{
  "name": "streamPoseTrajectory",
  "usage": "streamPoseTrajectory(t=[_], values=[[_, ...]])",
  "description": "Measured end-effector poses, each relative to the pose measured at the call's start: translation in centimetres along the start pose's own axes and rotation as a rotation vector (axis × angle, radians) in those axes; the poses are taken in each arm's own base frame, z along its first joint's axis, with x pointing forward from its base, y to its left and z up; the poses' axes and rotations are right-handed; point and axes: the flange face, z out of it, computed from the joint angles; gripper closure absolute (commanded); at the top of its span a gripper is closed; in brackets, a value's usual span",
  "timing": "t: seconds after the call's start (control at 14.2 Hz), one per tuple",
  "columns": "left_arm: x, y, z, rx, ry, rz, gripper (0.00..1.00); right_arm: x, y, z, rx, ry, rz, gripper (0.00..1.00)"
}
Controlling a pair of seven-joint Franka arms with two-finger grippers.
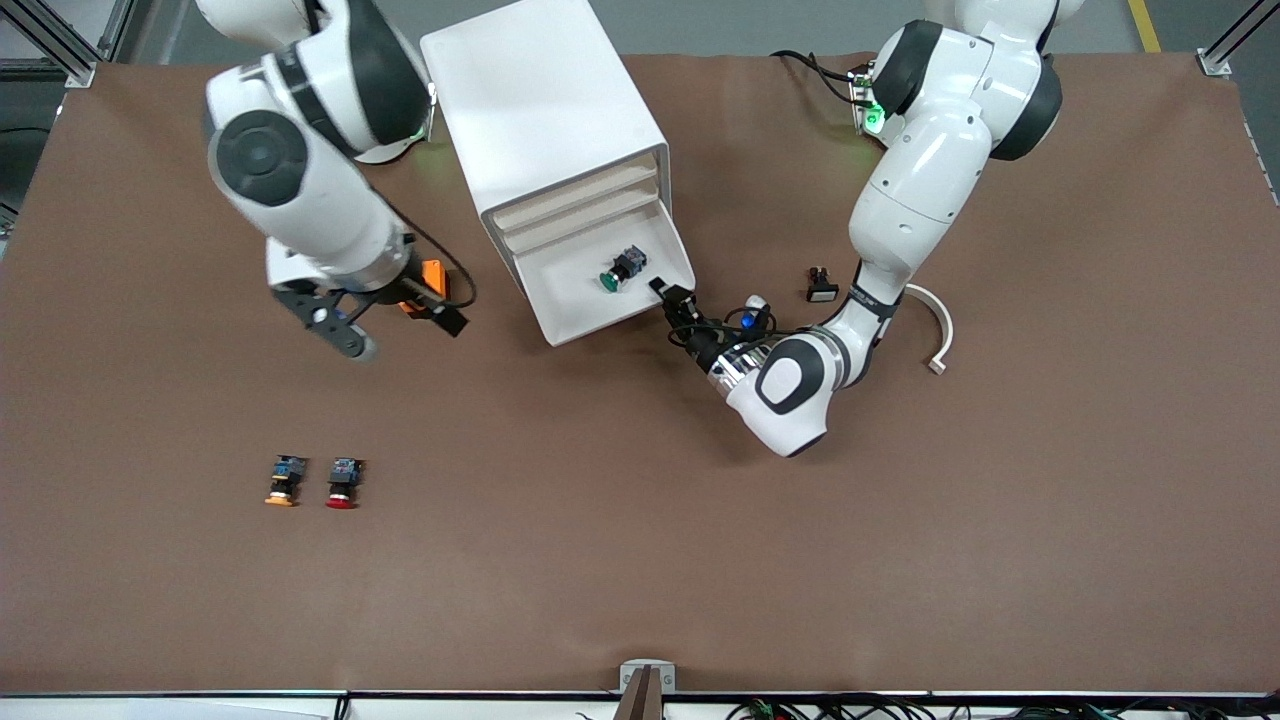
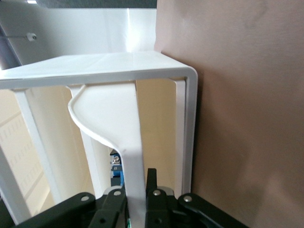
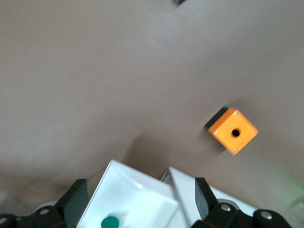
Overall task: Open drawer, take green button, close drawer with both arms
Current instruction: 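Grasp the green push button inside the drawer with the right gripper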
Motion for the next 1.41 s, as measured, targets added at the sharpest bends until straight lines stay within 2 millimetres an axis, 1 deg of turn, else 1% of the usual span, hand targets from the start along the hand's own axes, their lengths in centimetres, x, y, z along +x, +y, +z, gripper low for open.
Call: streamPoseTrajectory(t=[0.07,0.21,0.35,0.42,0.49,0.57,0.64,0.71,0.85,0.92,0.99,1.2,1.27,1.41], values=[[0.2,0.1,-0.8,-0.002,-0.015,-0.001,0.85,-1.9,-1.1,0.8,0.004,0.004,0.021,0.00],[0.3,0.2,-1.5,-0.003,-0.028,-0.002,0.83,-5.4,-3.2,2.7,0.012,0.011,0.054,0.00],[0.3,0.3,-1.6,-0.004,-0.031,-0.002,0.77,-8.3,-5.3,5.1,0.030,0.018,0.080,0.00],[0.3,0.3,-1.6,-0.006,-0.032,-0.002,0.72,-9.8,-6.2,6.4,0.039,0.021,0.093,0.00],[0.3,0.3,-1.6,-0.007,-0.034,-0.002,0.65,-11.4,-7.1,7.8,0.047,0.023,0.106,0.00],[0.3,0.4,-1.7,-0.010,-0.035,0.005,0.53,-12.9,-7.9,9.3,0.052,0.024,0.115,0.00],[0.3,0.4,-1.8,-0.015,-0.040,0.021,0.40,-14.3,-8.6,10.9,0.051,0.025,0.116,0.00],[0.2,0.3,-2.1,-0.018,-0.045,0.049,0.32,-15.5,-9.1,12.4,0.045,0.025,0.111,0.00],[-0.1,-0.2,-3.0,-0.020,-0.064,0.127,0.12,-17.2,-9.6,14.8,0.022,0.026,0.092,0.00],[-0.5,-0.8,-3.6,-0.025,-0.073,0.180,0.05,-17.9,-9.7,15.4,0.014,0.027,0.084,0.00],[-0.9,-1.5,-4.3,-0.034,-0.080,0.242,0.01,-18.5,-9.7,15.8,0.008,0.027,0.080,0.00],[-2.3,-4.2,-5.7,-0.070,-0.086,0.464,0.01,-20.6,-9.8,16.6,-0.001,0.030,0.076,0.00],[-2.8,-5.1,-6.4,-0.084,-0.088,0.544,0.01,-21.2,-9.9,17.1,-0.003,0.031,0.079,0.00],[-3.3,-6.8,-7.8,-0.114,-0.094,0.693,0.01,-22.2,-10.1,18.8,-0.004,0.034,0.088,0.00]])
